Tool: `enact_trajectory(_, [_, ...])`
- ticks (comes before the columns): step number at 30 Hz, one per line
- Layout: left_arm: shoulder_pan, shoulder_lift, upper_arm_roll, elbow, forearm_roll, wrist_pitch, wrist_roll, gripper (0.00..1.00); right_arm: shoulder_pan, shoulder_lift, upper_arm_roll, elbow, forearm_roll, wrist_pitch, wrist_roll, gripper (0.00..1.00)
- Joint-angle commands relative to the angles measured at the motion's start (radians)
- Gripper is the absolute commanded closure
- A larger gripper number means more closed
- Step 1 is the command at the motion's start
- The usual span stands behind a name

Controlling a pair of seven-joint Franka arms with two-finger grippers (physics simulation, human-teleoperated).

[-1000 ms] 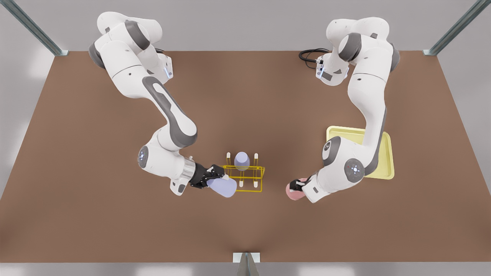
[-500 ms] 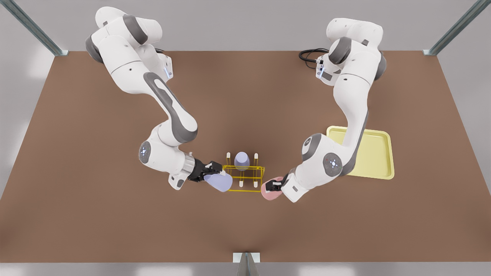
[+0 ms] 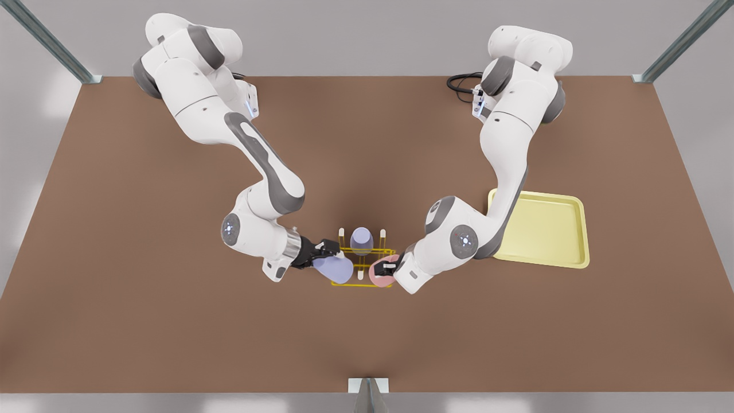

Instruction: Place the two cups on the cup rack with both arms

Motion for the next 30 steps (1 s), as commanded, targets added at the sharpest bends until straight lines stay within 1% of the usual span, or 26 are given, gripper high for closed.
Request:
enact_trajectory(1, [0.0, -0.001, 0.0, -0.01, 0.023, -0.009, -0.122, 0.0, 0.0, 0.0, 0.0, 0.001, 0.001, 0.002, 0.017, 0.0])
enact_trajectory(8, [-0.023, -0.009, -0.002, -0.019, 0.038, -0.024, -0.122, 0.0, -0.008, -0.009, 0.0, 0.034, 0.0, -0.012, 0.026, 0.0])
enact_trajectory(9, [-0.024, -0.009, -0.002, -0.019, 0.038, -0.033, -0.122, 0.0, -0.014, -0.038, -0.023, 0.026, -0.029, -0.035, 0.032, 0.0])
enact_trajectory(10, [-0.026, -0.011, -0.002, -0.019, 0.061, -0.049, -0.122, 0.0, -0.014, -0.082, -0.096, 0.032, -0.042, -0.112, 0.031, 0.0])
enact_trajectory(12, [-0.027, -0.011, -0.002, -0.019, 0.064, -0.069, -0.122, 0.0, -0.035, -0.138, -0.204, 0.095, -0.085, -0.306, 0.031, 0.0])
enact_trajectory(13, [-0.029, -0.011, -0.002, -0.019, 0.064, -0.073, -0.122, 0.0, -0.035, -0.178, -0.296, 0.136, -0.189, -0.454, 0.032, 0.0])
enact_trajectory(14, [-0.026, -0.014, -0.002, -0.019, 0.063, -0.073, -0.122, 0.0, -0.064, -0.2, -0.368, 0.149, -0.325, -0.52, 0.017, 0.0])
enact_trajectory(15, [-0.024, -0.017, -0.002, -0.017, 0.063, -0.073, -0.125, 0.0, -0.132, -0.201, -0.389, 0.149, -0.427, -0.555, 0.002, 0.0])
enact_trajectory(17, [-0.024, -0.038, -0.003, -0.013, 0.064, -0.098, -0.164, 0.0, -0.296, -0.189, -0.389, 0.147, -0.454, -0.555, -0.216, 0.0])
enact_trajectory(19, [-0.026, -0.069, -0.006, -0.01, 0.058, -0.11, -0.216, 0.0, -0.316, -0.229, -0.411, 0.147, -0.476, -0.589, -0.235, 0.0])
enact_trajectory(20, [-0.024, -0.093, -0.005, -0.008, 0.057, -0.112, -0.251, 0.0, -0.314, -0.273, -0.411, 0.146, -0.487, -0.627, -0.231, 0.0])
enact_trajectory(22, [0.014, -0.15, 0.0, 0.023, 0.063, -0.312, -0.262, 0.0, -0.307, -0.332, -0.405, 0.141, -0.488, -0.681, -0.224, 0.0])
enact_trajectory(23, [0.04, -0.207, 0.008, 0.023, 0.086, -0.417, -0.262, 0.0, -0.302, -0.356, -0.402, 0.138, -0.487, -0.719, -0.212, 0.0])
enact_trajectory(24, [0.053, -0.277, 0.009, 0.023, 0.198, -0.555, -0.26, 0.0, -0.285, -0.388, -0.4, 0.135, -0.487, -0.762, -0.184, 0.0])
enact_trajectory(25, [0.086, -0.33, 0.004, 0.023, 0.207, -0.633, -0.26, 0.0, -0.27, -0.404, -0.399, 0.127, -0.487, -0.77, -0.167, 0.0])
enact_trajectory(26, [0.089, -0.34, -0.012, 0.023, 0.207, -0.652, -0.262, 0.0, -0.259, -0.42, -0.399, 0.12, -0.487, -0.78, -0.143, 0.0])
enact_trajectory(27, [0.082, -0.333, -0.012, 0.042, 0.245, -0.685, -0.231, 0.0, -0.256, -0.47, -0.397, 0.091, -0.487, -0.803, -0.118, 0.0])
enact_trajectory(28, [0.092, -0.336, -0.022, 0.044, 0.277, -0.751, -0.124, 0.0, -0.25, -0.502, -0.397, 0.09, -0.485, -0.84, -0.115, 0.0])
enact_trajectory(29, [0.132, -0.342, -0.052, 0.043, 0.304, -0.779, -0.112, 0.0, -0.245, -0.519, -0.397, 0.095, -0.487, -0.849, -0.112, 0.0])
enact_trajectory(30, [0.152, -0.382, -0.055, 0.014, 0.336, -0.822, 0.066, 0.0, -0.245, -0.519, -0.397, 0.1, -0.487, -0.86, -0.112, 0.0])
